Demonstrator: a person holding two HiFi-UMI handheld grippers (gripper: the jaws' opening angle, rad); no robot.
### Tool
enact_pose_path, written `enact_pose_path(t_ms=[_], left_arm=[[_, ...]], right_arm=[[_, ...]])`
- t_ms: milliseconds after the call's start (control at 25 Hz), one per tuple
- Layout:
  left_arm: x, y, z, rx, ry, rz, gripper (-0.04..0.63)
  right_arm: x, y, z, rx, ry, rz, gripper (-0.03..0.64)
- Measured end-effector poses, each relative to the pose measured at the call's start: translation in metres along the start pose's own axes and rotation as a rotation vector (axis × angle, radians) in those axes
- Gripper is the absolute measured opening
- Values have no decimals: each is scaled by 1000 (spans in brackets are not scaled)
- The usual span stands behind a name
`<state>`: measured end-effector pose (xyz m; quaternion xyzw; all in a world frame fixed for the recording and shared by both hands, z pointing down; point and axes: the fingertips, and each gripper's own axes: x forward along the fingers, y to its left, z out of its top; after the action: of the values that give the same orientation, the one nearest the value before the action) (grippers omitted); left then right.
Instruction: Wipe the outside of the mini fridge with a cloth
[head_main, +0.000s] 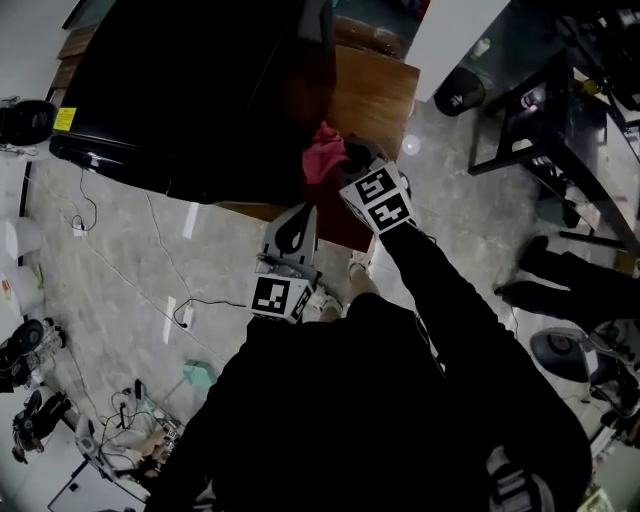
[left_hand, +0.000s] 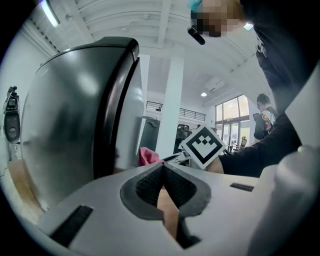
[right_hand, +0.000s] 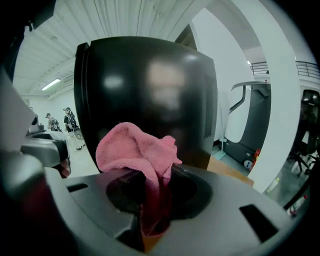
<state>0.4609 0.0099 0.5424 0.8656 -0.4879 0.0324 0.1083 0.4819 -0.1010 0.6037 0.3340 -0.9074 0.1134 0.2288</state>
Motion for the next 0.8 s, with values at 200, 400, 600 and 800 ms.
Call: enact_pose_path(t_ms=[200, 400, 600, 800], left_arm=[[-28, 18, -46, -58, 16, 18, 5], [-45, 44, -68, -118, 38, 51, 5], [-48, 61, -77, -110, 60, 81, 5], [-39, 59, -80, -133, 67, 87, 5]], right_arm=[[14, 57, -35, 13, 61, 61, 103], [37, 88, -56, 29, 94, 90, 103], [59, 93, -58, 25, 110, 89, 102], [67, 82, -58, 2, 143, 89, 103]])
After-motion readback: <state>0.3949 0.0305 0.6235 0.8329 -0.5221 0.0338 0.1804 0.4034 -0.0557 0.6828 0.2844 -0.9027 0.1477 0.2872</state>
